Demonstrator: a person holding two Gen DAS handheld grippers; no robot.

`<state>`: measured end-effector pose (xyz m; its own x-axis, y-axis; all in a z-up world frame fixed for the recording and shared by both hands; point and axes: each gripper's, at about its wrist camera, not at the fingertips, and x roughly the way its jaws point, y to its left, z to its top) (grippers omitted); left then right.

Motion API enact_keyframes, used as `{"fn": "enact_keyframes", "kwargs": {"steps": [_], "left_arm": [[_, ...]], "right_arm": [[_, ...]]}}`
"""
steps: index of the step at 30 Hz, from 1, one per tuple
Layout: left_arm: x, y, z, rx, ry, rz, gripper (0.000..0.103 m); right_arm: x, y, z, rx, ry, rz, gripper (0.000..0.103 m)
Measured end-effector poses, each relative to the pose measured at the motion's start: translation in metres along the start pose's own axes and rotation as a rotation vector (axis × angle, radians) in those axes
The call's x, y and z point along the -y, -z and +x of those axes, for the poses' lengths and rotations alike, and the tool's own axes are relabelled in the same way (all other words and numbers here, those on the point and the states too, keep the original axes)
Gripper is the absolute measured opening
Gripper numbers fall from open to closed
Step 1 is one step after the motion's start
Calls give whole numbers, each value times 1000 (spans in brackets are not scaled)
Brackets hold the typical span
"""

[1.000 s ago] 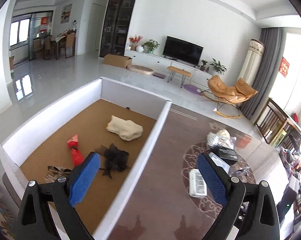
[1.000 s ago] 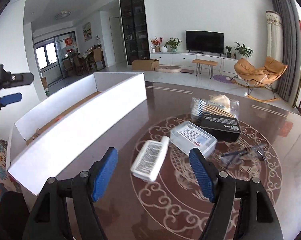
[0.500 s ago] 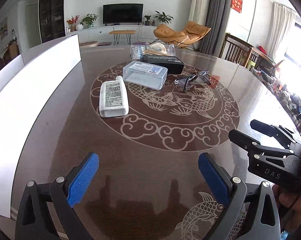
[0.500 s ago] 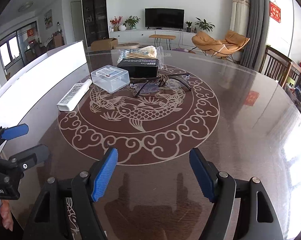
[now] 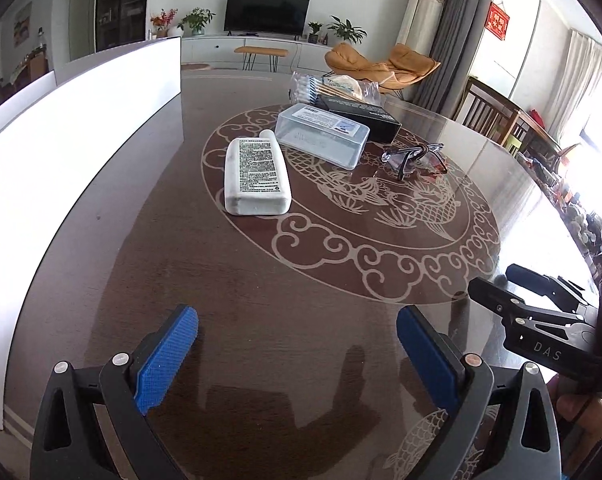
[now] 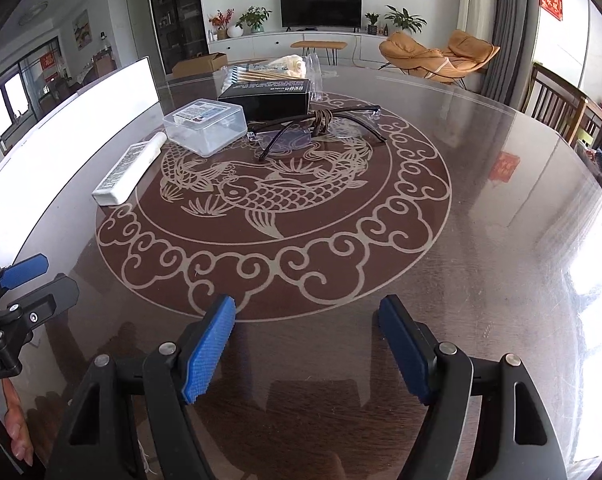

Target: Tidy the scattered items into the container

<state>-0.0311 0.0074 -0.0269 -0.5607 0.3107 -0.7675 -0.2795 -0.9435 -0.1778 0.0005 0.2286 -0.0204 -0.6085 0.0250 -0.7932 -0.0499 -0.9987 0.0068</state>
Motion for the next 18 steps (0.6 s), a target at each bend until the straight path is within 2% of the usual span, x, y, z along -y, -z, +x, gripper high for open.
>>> {"fn": "enact_keyframes", "kwargs": {"steps": [6, 14, 18], "left_arm": [[0, -4, 5, -22, 1, -12, 103], [16, -4, 14, -70, -92, 75, 103], [17, -4, 15, -78, -110, 90, 103]], "right_arm": [[-3, 0, 1, -7, 0, -14, 81], [-3, 0, 2, -7, 0, -15, 81], [-3, 0, 2, -7, -1, -15, 81]]}}
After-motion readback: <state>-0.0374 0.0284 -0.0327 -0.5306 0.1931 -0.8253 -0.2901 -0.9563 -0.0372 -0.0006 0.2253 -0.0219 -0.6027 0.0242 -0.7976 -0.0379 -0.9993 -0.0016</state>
